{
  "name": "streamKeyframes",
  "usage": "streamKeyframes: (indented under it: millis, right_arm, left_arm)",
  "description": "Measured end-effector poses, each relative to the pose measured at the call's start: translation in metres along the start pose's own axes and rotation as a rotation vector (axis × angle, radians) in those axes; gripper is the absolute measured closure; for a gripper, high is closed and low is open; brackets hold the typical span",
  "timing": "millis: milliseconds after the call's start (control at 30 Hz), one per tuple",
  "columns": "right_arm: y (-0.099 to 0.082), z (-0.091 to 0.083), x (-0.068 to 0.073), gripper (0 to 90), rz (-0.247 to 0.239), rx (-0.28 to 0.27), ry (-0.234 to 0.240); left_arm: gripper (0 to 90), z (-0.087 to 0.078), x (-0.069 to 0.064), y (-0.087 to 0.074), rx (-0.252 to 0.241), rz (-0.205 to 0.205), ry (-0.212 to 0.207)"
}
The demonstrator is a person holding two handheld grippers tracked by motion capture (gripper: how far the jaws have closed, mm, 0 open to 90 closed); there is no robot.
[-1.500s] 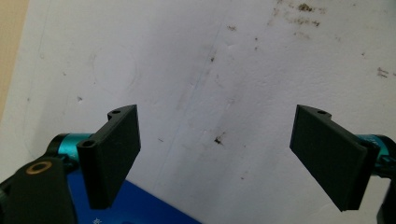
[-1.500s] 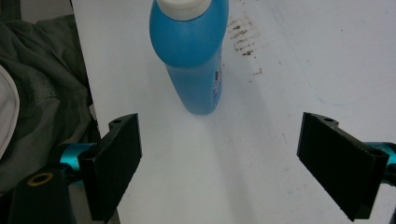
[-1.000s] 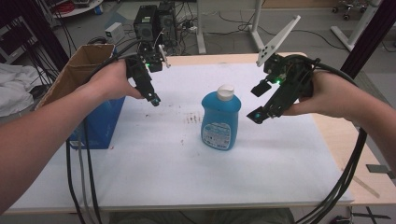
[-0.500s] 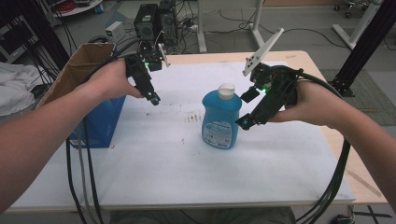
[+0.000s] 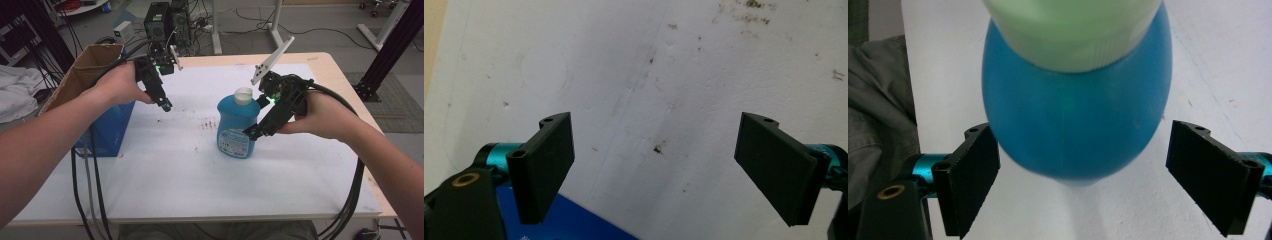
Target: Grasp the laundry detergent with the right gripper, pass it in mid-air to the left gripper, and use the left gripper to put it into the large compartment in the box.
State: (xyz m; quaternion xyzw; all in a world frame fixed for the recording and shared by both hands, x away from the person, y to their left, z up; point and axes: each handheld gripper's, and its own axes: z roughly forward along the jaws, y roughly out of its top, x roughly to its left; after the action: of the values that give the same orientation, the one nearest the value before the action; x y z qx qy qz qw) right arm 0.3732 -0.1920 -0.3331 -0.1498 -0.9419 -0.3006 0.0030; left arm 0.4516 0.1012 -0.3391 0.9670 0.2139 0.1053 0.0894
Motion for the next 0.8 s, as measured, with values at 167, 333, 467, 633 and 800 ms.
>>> streamKeyframes:
  millis: [167, 333, 467, 633, 800]
  right_arm:
    - [0.002, 0.005, 0.001, 13.4, 0.002, -0.005, -0.011]
    - [0.004, 0.01, 0.003, 13.4, 0.003, -0.008, -0.015]
    - [0.004, 0.011, 0.002, 13.5, 0.004, -0.006, -0.029]
    - [0.004, 0.011, 0.001, 13.7, 0.015, -0.006, -0.038]
    - [0.004, 0.013, 0.001, 13.9, 0.015, -0.002, -0.048]
  left_arm:
    - [16.3, 0.0, 0.0, 0.0, 0.004, -0.001, -0.001]
    - [16.3, 0.0, 0.0, 0.0, -0.002, -0.001, 0.0]
    - [16.3, -0.001, 0.0, -0.001, 0.001, 0.002, 0.001]
    - [16.3, 0.0, 0.0, -0.001, -0.001, -0.005, 0.0]
    - [16.3, 0.0, 0.001, 0.0, 0.004, 0.005, 0.0]
